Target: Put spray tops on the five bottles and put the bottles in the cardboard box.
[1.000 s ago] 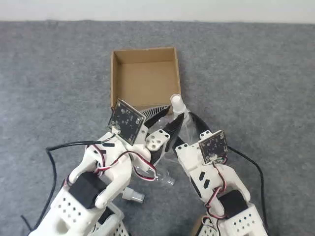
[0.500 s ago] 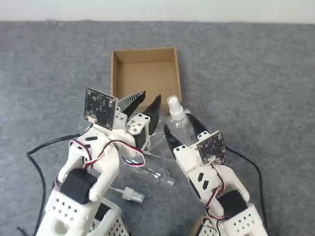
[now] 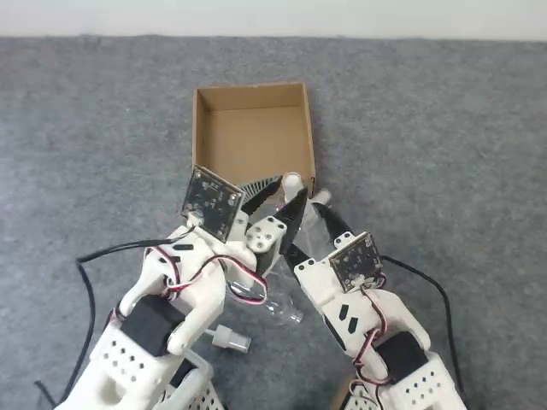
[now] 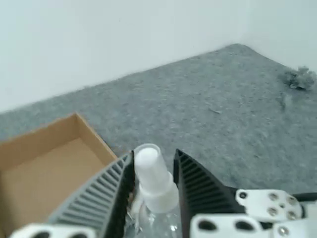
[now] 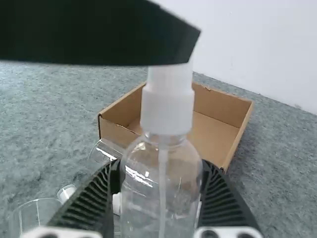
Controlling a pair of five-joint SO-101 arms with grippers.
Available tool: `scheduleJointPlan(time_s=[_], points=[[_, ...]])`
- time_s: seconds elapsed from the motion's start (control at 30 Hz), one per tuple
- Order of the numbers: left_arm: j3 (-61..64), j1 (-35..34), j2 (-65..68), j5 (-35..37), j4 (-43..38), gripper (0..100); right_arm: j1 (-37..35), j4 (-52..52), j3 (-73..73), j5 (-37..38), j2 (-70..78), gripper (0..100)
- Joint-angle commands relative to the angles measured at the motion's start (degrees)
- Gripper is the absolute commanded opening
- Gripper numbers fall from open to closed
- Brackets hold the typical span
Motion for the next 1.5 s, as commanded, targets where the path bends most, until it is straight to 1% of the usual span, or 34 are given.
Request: scheduleJointPlan(time_s=[0.0,0.17,0.27,0.4,0.6,0.77,0.87,0.97,1.3,1.47], points=[[-2.15,0.62,-1.14,-0.35,1.41,13,-0.22,0.04,1.05,1.14,-0.84,6.5],[-8.31,0.26,-1.14,-0.35,7.65,13,2.42,-0.13,0.97,0.97,-0.84,6.5],[-11.03,0.09,-1.23,-0.35,9.67,13,3.38,-1.36,1.14,0.97,-0.84,6.5],[-12.70,-2.64,-1.23,-0.35,12.13,13,4.70,-1.80,1.05,0.97,-0.84,6.5],[-12.88,-9.41,-1.23,-0.44,16.88,13,4.53,-1.80,0.97,0.97,-0.84,6.5],[-12.44,-10.81,-1.23,-0.35,16.97,14,5.23,-1.54,0.18,0.97,-0.84,6.5],[-10.59,-10.81,-1.23,0.00,16.70,19,8.40,-1.63,-1.14,0.97,-0.84,3.5],[-7.87,-10.81,-1.23,0.00,15.65,20,11.21,-1.45,-2.99,0.97,-0.57,0.6],[0.57,-10.81,-1.23,0.00,7.47,21,11.74,0.04,-9.93,1.32,-0.13,2.0],[0.92,-10.81,-1.23,0.09,7.21,21,11.47,4.44,-16.62,1.41,0.92,2.0]])
